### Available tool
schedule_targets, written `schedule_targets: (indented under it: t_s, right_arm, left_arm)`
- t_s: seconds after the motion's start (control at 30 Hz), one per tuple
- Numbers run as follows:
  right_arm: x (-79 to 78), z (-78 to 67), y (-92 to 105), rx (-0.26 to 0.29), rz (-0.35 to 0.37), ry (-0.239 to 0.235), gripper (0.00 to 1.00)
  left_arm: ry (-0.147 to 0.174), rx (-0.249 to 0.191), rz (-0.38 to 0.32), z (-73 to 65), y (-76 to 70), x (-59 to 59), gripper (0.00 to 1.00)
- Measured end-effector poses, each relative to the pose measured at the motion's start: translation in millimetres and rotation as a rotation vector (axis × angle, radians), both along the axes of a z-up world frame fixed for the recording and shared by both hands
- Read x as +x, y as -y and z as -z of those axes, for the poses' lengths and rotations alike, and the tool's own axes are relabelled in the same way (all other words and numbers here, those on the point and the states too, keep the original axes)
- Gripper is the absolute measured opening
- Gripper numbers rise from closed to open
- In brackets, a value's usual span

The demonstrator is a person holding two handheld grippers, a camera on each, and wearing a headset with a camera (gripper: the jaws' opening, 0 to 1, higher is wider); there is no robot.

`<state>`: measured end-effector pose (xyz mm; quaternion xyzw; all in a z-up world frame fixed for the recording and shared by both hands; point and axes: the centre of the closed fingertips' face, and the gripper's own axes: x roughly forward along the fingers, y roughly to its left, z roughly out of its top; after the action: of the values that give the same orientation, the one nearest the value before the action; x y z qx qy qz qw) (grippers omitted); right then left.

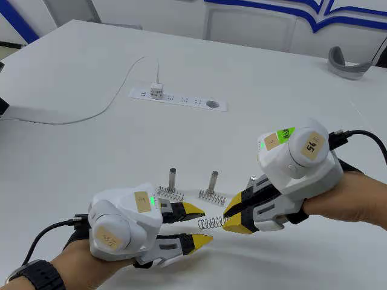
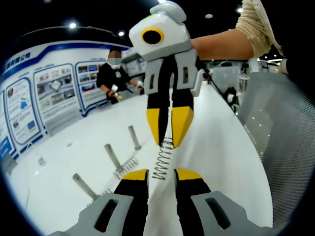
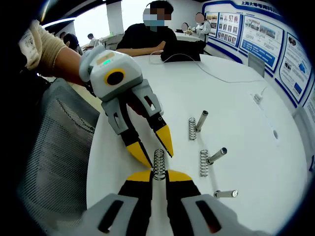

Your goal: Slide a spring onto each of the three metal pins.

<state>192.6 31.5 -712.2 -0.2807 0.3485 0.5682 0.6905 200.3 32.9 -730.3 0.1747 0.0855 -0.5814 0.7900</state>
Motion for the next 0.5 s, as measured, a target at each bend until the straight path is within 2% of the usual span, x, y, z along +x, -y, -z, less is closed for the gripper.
schedule_targets:
  t_s: [0.3, 0.5]
  right_arm:
    - [-2.8, -3.1, -4.7, 0.002, -0.006, -0.001, 0.11]
    - [-2.4, -8.2, -9.1, 0.017, -0.005, 0.010, 0.11]
  left_arm:
    - [0.021, 0.009, 0.006, 0.3, 0.7, 0.5, 0.12]
    - [0.010, 0.001, 0.004, 0.4, 1.5, 0.5, 0.12]
